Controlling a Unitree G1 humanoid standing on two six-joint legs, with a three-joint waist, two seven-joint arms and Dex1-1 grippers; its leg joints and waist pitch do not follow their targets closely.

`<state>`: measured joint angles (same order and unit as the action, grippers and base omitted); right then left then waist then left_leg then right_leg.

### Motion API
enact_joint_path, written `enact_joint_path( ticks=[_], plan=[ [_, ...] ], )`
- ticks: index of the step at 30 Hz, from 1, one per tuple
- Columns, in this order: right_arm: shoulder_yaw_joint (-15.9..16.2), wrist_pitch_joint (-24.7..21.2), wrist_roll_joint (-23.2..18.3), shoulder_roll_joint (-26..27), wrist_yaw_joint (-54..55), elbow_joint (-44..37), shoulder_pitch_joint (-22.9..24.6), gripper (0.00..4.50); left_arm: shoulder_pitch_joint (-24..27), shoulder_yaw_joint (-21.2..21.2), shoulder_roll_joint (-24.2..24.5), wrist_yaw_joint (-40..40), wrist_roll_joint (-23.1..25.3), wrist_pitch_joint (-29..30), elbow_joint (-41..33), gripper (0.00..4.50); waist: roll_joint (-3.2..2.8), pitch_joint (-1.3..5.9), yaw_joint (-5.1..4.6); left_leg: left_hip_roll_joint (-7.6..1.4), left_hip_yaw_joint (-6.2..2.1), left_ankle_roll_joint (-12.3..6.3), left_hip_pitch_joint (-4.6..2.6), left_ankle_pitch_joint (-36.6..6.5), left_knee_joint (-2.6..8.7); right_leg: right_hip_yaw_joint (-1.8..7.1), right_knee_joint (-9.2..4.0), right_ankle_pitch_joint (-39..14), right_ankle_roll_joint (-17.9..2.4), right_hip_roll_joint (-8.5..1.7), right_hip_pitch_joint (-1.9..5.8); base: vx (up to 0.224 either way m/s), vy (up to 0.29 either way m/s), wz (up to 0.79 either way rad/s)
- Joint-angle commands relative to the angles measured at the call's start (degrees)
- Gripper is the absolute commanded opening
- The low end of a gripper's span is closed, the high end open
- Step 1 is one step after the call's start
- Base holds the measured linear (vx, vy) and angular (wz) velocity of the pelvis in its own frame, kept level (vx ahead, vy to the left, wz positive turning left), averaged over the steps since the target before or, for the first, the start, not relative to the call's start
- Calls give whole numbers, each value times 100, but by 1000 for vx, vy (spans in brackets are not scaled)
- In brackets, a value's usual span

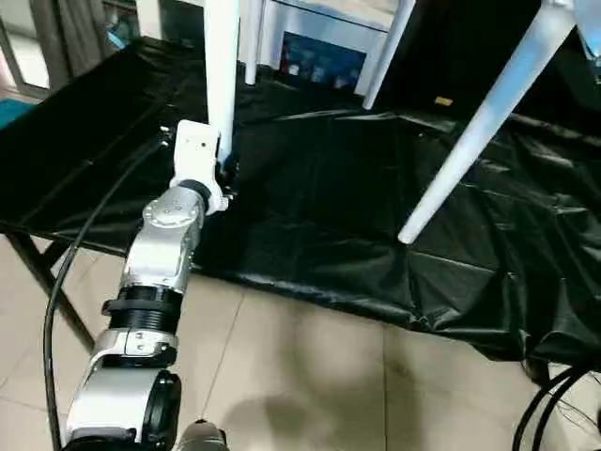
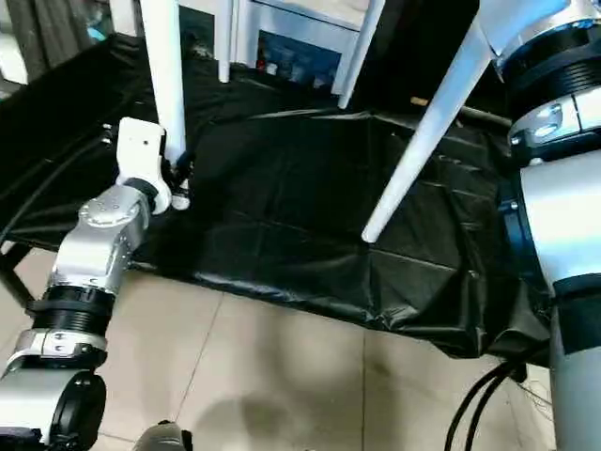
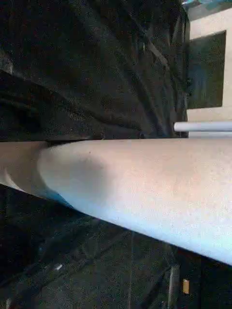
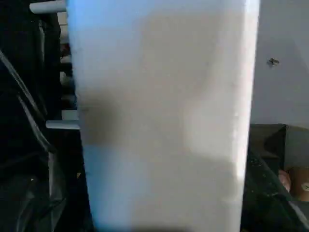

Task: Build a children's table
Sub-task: Flip table

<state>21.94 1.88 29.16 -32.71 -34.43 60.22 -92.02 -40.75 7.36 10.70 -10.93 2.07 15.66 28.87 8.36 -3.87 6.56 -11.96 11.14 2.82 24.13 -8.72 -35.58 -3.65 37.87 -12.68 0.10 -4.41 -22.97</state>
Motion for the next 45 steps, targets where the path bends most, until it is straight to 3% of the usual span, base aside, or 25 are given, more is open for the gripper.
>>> enact_joint_path(
  ticks=[1, 4, 6, 7, 8, 14, 16, 18, 21, 22, 25, 29, 30, 34, 37, 38, 39, 41, 42, 43, 44, 45],
  plan=[
    [142, -213, -90, 20, -1158, 438, 333, 230, -47, -93, -32, 33, 8, -141, 34, 158, -145, 402, -120, -189, -112, 530, -296, -1865, 405, 255, -457, -802, -811, -323, 108, 0, 0, 0],
    [95, -262, -179, 40, -1360, 348, 409, 265, -52, -109, 6, -13, -30, -302, 84, 156, -142, 392, -143, -187, -119, 536, -285, -1996, 407, 259, -477, -966, -766, -319, 101, 0, 0, 0],
    [66, -267, -211, 42, -1369, 340, 416, 273, -33, -132, 20, -195, -100, -286, 43, 212, -150, 385, -155, -189, -134, 507, -271, -2088, 418, 261, -491, -1084, -755, -336, 102, 0, 0, 0],
    [46, -262, -229, 41, -1355, 338, 417, 304, -26, -151, 36, -265, -115, -292, 23, 225, -152, 395, -174, -198, -140, 549, -280, -2101, 418, 255, -487, -1072, -785, -334, 99, 0, 0, 0],
    [-5, -253, -261, 37, -1278, 332, 411, 304, -24, -164, 63, -309, -111, -311, 4, 225, -200, 385, -181, -195, -145, 585, -293, -2166, 422, 255, -485, -1074, -832, -330, 79, 0, 0, 0],
    [-225, 114, -383, -29, -747, 138, 449, 350, 53, -155, 284, -304, -39, -562, -29, 268, -196, 393, -262, -193, -164, 633, -290, -2426, 426, 248, -489, -1152, -875, -330, 73, 0, 0, 0],
    [-366, 474, -521, -54, -603, -78, 555, 352, 110, -126, 350, -237, -13, -652, -64, 271, -187, 400, -261, -196, -162, 636, -288, -2348, 422, 246, -481, -1068, -867, -345, 79, 0, 0, 0],
    [-530, 872, -737, -54, -617, -309, 693, 352, 166, -117, 398, -227, 5, -649, -123, 303, -171, 421, -266, -191, -148, 597, -273, -2146, 411, 247, -457, -838, -889, -334, 109, 0, 0, 0],
    [-905, 1665, -1293, 7, -639, -867, 1054, 352, 274, -119, 432, -251, -11, -648, -237, 310, -164, 434, -295, -192, -130, 468, -250, -1813, 390, 254, -424, -449, -950, -339, 144, 0, 0, 0],
    [-965, 1914, -1396, 6, -595, -1020, 1164, 352, 303, -123, 432, -268, -21, -644, -268, 342, -186, 447, -300, -191, -126, 427, -252, -1661, 380, 252, -405, -268, -982, -335, 149, 0, 0, 0],
    [-1114, 2230, -1554, 35, -433, -1171, 1301, 352, 337, -165, 453, -297, 0, -655, -273, 348, -163, 469, -325, -171, -106, 282, -231, -1307, 359, 252, -371, 83, -1104, -313, 194, 0, 0, 0],
    [-1335, 2929, -1844, 11, -279, -1620, 1637, 352, 357, -221, 476, -328, -30, -716, -214, 390, -182, 463, -313, -179, -92, 196, -274, -1342, 355, 259, -388, 83, -1143, -298, 184, 0, 0, 0],
    [-1417, 3164, -1921, -1, -223, -1764, 1734, 352, 361, -235, 474, -335, -30, -729, -206, 390, -212, 467, -302, -183, -96, 207, -272, -1314, 354, 262, -376, 125, -1146, -307, 188, 0, 0, 0],
    [-1705, 3700, -2368, 18, -209, -2265, 1973, 352, 367, -281, 534, -233, 103, -813, -155, 429, -184, 464, -288, -182, -83, 166, -287, -1394, 353, 263, -387, 58, -1111, -293, 185, 0, 0, 0],
    [-1861, 3756, -2805, 72, -334, -2671, 2184, 352, 408, -173, 568, -97, 95, -921, -178, 445, -198, 456, -282, -190, -94, 165, -297, -1471, 371, 263, -401, -42, -1032, -293, 181, 0, 0, 0],
    [-1944, 3704, -3117, 126, -387, -3054, 2418, 352, 515, -56, 576, -114, -32, -1031, -328, 445, -138, 456, -273, -184, -96, 131, -283, -1436, 369, 260, -398, -58, -1000, -293, 197, 0, 0, 0],
    [-1978, 3497, -3328, 178, -449, -3331, 2596, 352, 600, 15, 556, -109, -109, -1147, -434, 445, -154, 449, -267, -196, -98, 124, -290, -1446, 379, 265, -407, -76, -986, -305, 186, 0, 0, 0],
    [-1898, 2606, -3751, 243, -610, -4248, 3238, 352, 910, 180, 492, -330, -438, -1346, -794, 445, -132, 448, -265, -210, -116, 106, -290, -1381, 405, 260, -409, -79, -945, -308, 213, 0, 0, 0],
    [-1894, 2584, -3762, 244, -612, -4275, 3263, 352, 920, 184, 491, -341, -450, -1355, -806, 445, -140, 441, -257, -214, -119, 103, -286, -1334, 417, 266, -416, -31, -935, -311, 218, 0, 0, 0],
    [-1743, 1940, -4057, 252, -623, -5094, 4015, 352, 1237, 287, 466, -696, -794, -1620, -1167, 445, -115, 455, -253, -206, -122, 99, -293, -1248, 418, 264, -420, 55, -915, -297, 225, 0, 0, 0],
    [-1685, 1563, -4279, 283, -570, -5405, 4347, 352, 1386, 299, 478, -856, -919, -1641, -1353, 445, -155, 441, -221, -217, -124, 103, -305, -1215, 444, 269, -421, 95, -920, -312, 224, 0, 0, 0],
    [-1685, 1563, -4279, 283, -570, -5405, 4347, 352, 1386, 299, 478, -856, -919, -1641, -1353, 445, -161, 442, -214, -236, -123, 138, -314, -1299, 456, 263, -425, 37, -910, -316, 208, 0, 0, 0]
  ],
)
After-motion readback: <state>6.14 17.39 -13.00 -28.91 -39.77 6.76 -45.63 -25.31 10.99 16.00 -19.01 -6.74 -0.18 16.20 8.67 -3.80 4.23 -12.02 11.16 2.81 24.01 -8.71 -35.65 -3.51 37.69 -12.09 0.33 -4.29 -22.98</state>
